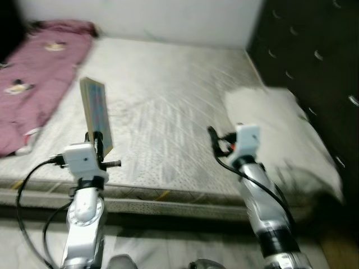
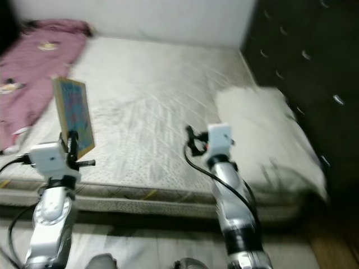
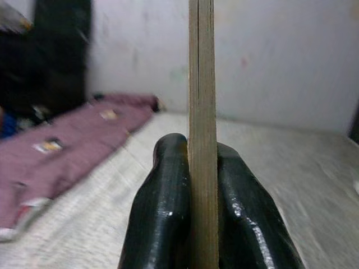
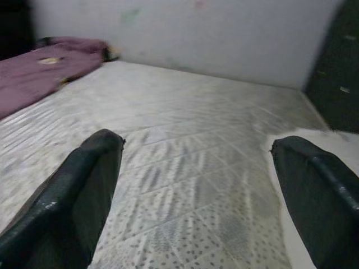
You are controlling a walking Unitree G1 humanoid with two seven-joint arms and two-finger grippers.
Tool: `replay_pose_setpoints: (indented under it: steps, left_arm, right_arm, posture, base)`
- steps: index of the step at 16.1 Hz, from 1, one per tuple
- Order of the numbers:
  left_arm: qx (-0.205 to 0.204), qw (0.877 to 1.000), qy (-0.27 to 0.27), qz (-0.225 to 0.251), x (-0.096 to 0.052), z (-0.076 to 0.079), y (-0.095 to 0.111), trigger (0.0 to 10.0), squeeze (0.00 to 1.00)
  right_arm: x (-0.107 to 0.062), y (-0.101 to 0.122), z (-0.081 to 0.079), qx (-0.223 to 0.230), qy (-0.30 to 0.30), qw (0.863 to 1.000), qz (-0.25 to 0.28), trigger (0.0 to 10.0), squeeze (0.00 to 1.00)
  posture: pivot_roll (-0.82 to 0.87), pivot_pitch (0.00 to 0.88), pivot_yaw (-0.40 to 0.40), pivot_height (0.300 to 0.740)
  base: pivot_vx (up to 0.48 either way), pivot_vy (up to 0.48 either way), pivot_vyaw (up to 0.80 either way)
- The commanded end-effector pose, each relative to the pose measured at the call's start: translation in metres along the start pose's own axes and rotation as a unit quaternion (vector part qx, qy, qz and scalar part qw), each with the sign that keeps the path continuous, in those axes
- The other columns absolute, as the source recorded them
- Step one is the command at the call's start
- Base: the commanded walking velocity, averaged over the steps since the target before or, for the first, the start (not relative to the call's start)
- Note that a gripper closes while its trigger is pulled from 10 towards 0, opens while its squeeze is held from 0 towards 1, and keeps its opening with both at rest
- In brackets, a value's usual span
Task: Clean up the room
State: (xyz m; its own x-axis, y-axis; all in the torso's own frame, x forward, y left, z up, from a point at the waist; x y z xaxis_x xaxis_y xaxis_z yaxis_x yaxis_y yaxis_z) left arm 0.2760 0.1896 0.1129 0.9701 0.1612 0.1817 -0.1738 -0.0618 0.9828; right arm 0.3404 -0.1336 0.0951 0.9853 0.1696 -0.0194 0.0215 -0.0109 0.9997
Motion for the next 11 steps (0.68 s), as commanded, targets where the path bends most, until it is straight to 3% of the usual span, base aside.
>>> replay_pose_setpoints:
  steps: [1, 3, 4, 7, 9, 10, 11]
  left_arm:
    - [0.012, 1.0, 0.004, 0.015, -0.001, -0.006, 0.006, 10.0, 0.0]
    - [0.032, 0.999, 0.012, 0.006, -0.002, -0.006, 0.0, 10.0, 0.0]
    - [0.031, 0.999, -0.007, 0.014, 0.002, 0.002, 0.003, 10.0, 0.0]
    - [0.008, 0.999, -0.033, 0.009, 0.008, 0.014, 0.003, 10.0, 0.0]
    - [-0.004, 1.0, -0.031, 0.004, 0.008, 0.013, 0.001, 10.0, 0.0]
    - [-0.004, 1.0, -0.03, 0.004, 0.008, 0.013, 0.0, 10.0, 0.0]
    - [-0.005, 0.999, -0.035, 0.002, 0.007, 0.015, -0.002, 10.0, 0.0]
  right_arm:
    - [0.0, 0.008, 0.001, -0.001, 0.002, 1.0, 0.014, 10.0, 0.0]
    - [0.0, 0.004, 0.005, -0.009, -0.008, 1.0, -0.002, 10.0, 0.0]
    - [0.003, 0.005, 0.004, -0.013, -0.001, 1.0, 0.001, 10.0, 0.0]
    - [0.006, 0.011, -0.001, -0.02, 0.009, 1.0, 0.011, 10.0, 0.0]
    - [0.007, 0.01, 0.007, -0.012, -0.012, 1.0, 0.001, 10.0, 0.0]
    - [0.008, 0.009, 0.009, -0.039, -0.021, 0.999, -0.008, 10.0, 0.0]
    - [0.008, 0.007, 0.003, -0.032, -0.007, 0.999, -0.013, 10.0, 0.0]
  posture:
    - [0.02, 0.0, -0.083, 0.74]
    - [0.02, 0.0, -0.086, 0.74]
    - [0.02, 0.0, -0.087, 0.74]
    - [0.02, 0.0, -0.086, 0.74]
    - [0.01, 0.0, -0.079, 0.74]
    - [0.01, 0.0, -0.077, 0.74]
    - [0.0, 0.0, -0.073, 0.74]
  base:
    - [0.0, 0.0, 0.0]
    - [0.0, 0.0, 0.0]
    - [0.0, 0.0, 0.0]
    - [0.0, 0.0, 0.0]
    - [0.0, 0.0, 0.0]
    - [0.0, 0.0, 0.0]
    - [0.0, 0.0, 0.0]
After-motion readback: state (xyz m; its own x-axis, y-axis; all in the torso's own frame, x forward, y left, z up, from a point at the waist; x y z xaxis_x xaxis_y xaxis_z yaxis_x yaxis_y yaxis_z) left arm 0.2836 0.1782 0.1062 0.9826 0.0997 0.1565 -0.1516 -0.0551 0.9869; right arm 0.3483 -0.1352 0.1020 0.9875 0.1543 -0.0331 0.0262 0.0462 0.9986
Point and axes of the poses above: a point about 5 cm out from each wrist's last joint towards the gripper, its own x axis pointing out of the wrist towards the gripper, its own y axis along the axis of the wrist's last joint, z = x × y, the point moved 4 cm from there along x, pointing out of the wrist towards the gripper, and after that the axes turned 2 degrees about x, right-handed, at the moved point
